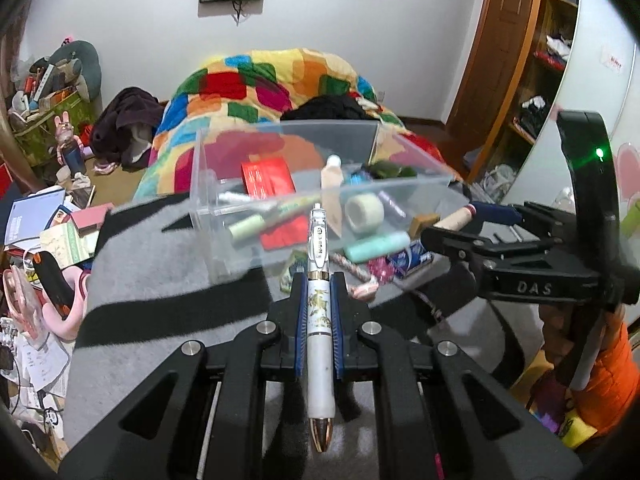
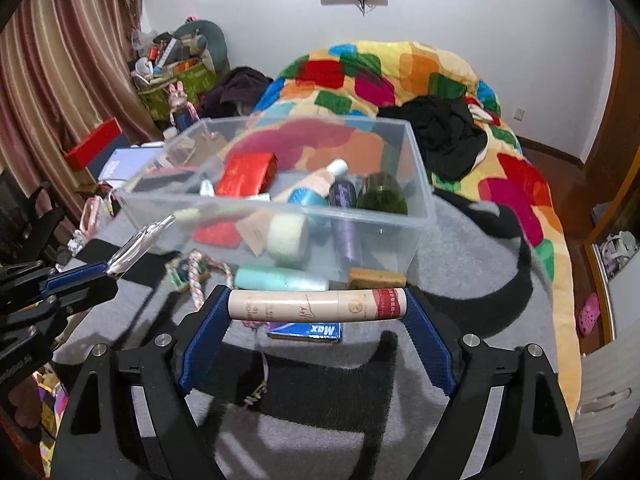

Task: Organize objects
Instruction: 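Carry the pen and beige tube over the clear bin and open both tools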

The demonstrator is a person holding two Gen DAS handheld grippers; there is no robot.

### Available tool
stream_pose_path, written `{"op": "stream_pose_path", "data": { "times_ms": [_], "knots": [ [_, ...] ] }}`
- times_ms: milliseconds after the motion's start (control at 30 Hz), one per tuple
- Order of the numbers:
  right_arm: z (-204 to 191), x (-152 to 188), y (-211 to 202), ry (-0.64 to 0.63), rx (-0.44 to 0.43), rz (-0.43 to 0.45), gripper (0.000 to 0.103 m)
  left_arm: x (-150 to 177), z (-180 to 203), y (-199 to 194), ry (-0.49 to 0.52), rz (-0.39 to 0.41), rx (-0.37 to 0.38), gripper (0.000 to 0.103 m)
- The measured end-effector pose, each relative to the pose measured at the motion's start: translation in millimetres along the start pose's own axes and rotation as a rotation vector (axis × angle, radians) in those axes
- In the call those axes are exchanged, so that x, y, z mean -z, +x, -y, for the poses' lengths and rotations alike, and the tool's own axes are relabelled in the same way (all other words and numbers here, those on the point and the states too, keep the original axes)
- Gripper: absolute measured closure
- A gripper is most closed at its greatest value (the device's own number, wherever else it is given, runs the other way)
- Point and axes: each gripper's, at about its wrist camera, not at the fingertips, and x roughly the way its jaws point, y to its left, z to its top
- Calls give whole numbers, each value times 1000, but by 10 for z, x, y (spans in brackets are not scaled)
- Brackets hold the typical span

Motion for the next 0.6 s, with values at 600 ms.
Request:
{"op": "stream_pose_path", "data": {
  "times_ms": [600],
  "knots": [
    [-69,-503,-36,-9,-10,92,20,-483,-298,239,-83,30,-28,93]
  ]
}}
